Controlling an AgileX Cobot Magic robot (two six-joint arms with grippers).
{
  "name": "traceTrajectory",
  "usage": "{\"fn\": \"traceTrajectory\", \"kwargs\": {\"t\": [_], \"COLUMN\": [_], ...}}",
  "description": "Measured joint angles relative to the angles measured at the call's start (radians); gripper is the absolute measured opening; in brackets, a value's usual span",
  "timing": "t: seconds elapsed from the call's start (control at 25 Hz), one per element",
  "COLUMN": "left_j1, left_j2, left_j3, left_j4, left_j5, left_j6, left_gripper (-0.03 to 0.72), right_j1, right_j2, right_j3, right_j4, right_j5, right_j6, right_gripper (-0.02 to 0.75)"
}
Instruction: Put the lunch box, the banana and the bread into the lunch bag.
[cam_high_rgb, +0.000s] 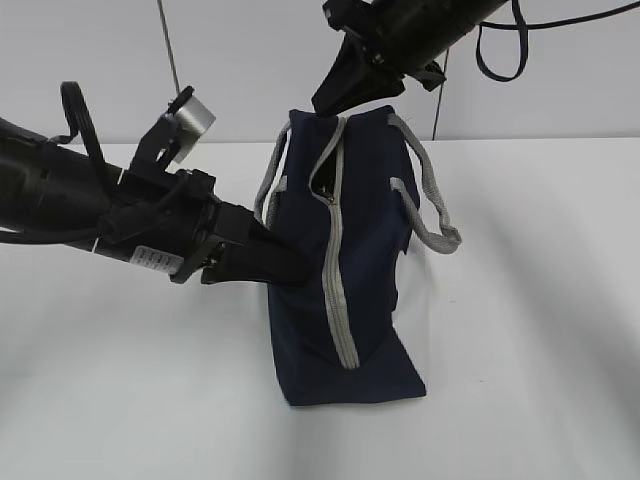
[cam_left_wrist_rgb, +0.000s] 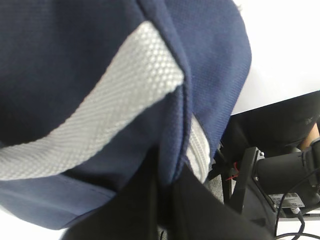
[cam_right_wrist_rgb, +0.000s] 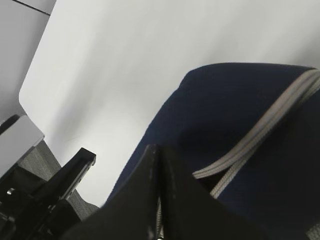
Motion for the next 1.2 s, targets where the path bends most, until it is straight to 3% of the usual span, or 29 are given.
{"fn": "traceTrajectory", "kwargs": {"t": [0.48, 0.8, 0.96, 1.2], "left_j1": [0.000, 0.000, 0.000, 0.000], "left_j2": [0.000, 0.000, 0.000, 0.000], "left_j3": [0.000, 0.000, 0.000, 0.000], "left_j4": [0.016, 0.018, 0.019, 0.019], "left_j5": [0.001, 0.000, -0.002, -0.002], "left_j6": [0.000, 0.000, 0.000, 0.000], "left_gripper": [0.003, 0.003, 0.003, 0.003], "right_j1": [0.000, 0.002, 0.023, 0.065], "right_j2": [0.004, 0.051, 0.056, 0.056], "right_j3": [-0.009, -0.009, -0.009, 0.019], "right_j4": [-0.079, -0.026, -0.021, -0.110], "right_j5": [-0.006, -0.006, -0.006, -0.006], "right_j6": [0.056, 0.132, 0.144, 0.172], "right_gripper": [-0.006, 0.341, 0.377, 0.378]}}
